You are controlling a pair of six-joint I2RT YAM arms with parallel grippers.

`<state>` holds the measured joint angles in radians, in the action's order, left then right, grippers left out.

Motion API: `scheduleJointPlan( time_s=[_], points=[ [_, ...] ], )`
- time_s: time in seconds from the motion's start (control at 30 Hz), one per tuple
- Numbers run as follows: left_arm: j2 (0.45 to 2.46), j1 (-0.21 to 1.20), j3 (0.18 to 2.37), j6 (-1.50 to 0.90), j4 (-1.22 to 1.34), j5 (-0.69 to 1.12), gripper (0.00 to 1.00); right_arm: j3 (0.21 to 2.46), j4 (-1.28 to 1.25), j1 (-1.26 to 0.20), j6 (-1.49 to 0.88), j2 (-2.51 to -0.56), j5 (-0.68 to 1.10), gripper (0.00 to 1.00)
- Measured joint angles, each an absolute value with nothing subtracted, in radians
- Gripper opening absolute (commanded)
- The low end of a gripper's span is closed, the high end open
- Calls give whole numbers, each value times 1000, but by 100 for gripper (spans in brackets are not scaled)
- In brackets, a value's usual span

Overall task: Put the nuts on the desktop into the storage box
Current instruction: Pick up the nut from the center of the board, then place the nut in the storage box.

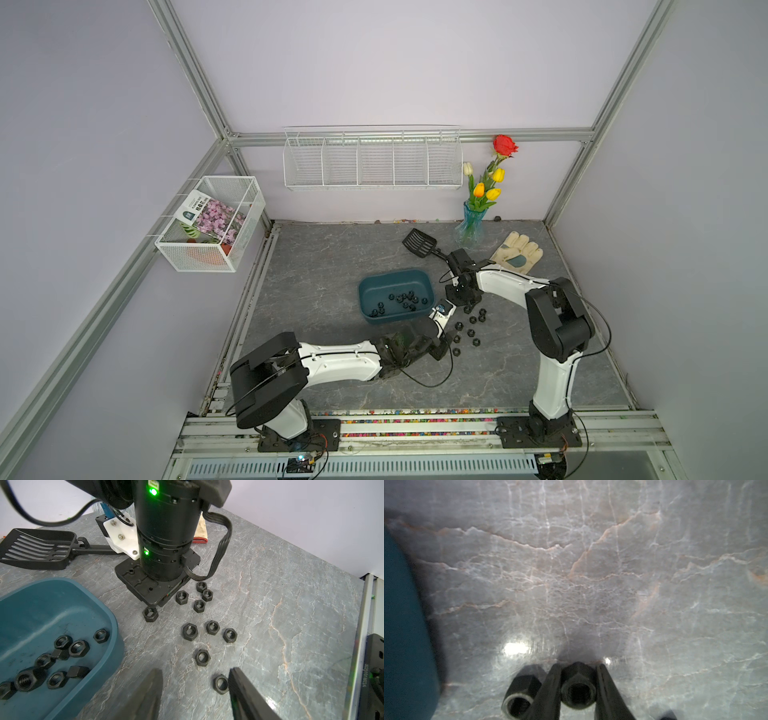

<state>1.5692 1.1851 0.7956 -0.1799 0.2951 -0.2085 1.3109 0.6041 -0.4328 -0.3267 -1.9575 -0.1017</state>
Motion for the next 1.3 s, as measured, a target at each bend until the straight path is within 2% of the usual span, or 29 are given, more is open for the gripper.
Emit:
scheduleJointPlan(
  time_s=[0.23, 0.73, 1.3],
  points=[
    [1545, 1185, 789, -199, 254, -239, 56, 1369, 685, -476, -324, -1956, -150, 23],
    [1364, 1146, 664, -262, 180, -369, 56, 1627, 813, -652, -321, -1905, -217, 24],
    [1126, 1082, 463, -354, 136, -434, 57, 1965, 881, -759, -297, -2254, -128, 24]
  ],
)
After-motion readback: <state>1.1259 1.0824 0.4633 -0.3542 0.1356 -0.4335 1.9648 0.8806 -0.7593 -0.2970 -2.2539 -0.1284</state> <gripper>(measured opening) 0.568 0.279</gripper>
